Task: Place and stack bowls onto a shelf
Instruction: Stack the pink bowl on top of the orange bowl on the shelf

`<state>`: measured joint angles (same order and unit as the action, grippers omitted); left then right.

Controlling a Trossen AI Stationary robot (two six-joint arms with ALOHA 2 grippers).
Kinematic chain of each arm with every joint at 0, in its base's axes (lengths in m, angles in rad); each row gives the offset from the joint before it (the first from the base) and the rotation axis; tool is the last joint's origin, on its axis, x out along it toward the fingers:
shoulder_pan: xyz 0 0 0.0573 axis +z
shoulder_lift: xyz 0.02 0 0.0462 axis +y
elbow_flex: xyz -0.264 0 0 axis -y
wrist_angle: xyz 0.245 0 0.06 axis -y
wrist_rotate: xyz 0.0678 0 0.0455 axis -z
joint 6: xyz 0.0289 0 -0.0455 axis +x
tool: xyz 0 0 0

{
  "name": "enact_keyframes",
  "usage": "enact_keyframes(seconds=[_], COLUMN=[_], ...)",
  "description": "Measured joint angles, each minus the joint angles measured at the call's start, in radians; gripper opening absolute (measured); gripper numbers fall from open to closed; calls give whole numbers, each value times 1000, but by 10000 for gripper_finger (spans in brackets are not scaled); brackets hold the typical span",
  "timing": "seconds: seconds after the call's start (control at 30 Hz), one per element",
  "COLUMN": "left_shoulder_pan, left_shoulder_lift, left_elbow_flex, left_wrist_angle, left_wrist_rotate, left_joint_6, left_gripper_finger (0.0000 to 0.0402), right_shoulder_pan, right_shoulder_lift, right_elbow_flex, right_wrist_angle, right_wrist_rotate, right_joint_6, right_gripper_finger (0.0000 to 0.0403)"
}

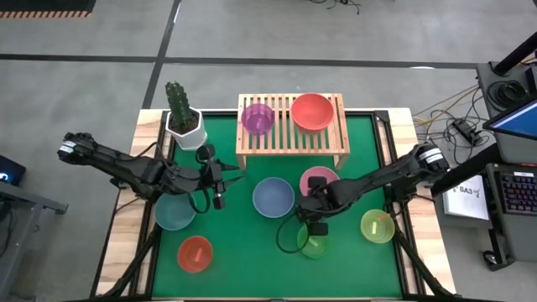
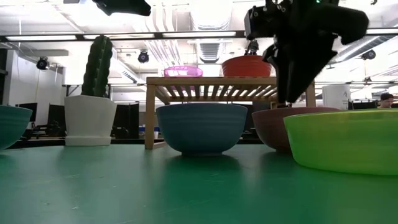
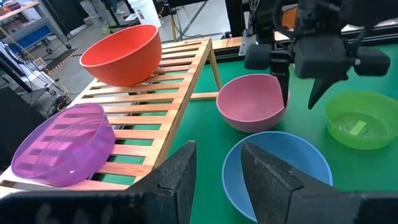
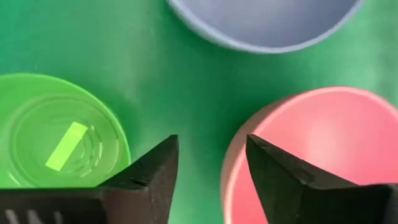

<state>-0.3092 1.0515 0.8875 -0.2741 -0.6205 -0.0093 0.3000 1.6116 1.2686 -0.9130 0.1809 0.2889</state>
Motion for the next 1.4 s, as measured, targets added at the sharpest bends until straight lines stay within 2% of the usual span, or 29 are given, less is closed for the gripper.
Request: enact_keyframes(seconds=[0.17, 0.4, 0.53, 0.7, 0.8, 1.0, 1.23, 1.4], left_shoulder_pan=[0, 0, 0, 0, 0, 0, 0, 0], left_shoulder_lift=[0, 0, 1, 2, 2, 2, 2, 2], left_elbow_flex=[0, 0, 0, 0, 0, 0, 0, 0], left_wrist_angle=[-1, -4, -5, -5, -4, -3, -2, -2], left_wrist_rotate=[0, 0, 0, 0, 0, 0, 0, 0], left_joint_6=[7, 8, 8, 8, 8, 18, 19, 19], left_gripper_finger=[110, 110, 110, 110, 110, 110, 110, 110], right_shoulder_pan=[-8, -12, -14, -13, -13, -12, -12, -12], right_shoulder_lift=[-39, 5, 51, 60, 49, 21, 12, 12], right_elbow_flex=[-2, -53, -67, -64, -43, 115, 403, 593], right_wrist_angle=[-1, 13, 10, 9, -21, -171, -312, -347], right_wrist_rotate=[27, 29, 29, -32, -80, -87, -109, 3], right_joint_6=[47, 80, 78, 68, 69, 40, -55, -162], right_gripper_finger=[194, 167, 122, 23, 13, 9, 9, 9])
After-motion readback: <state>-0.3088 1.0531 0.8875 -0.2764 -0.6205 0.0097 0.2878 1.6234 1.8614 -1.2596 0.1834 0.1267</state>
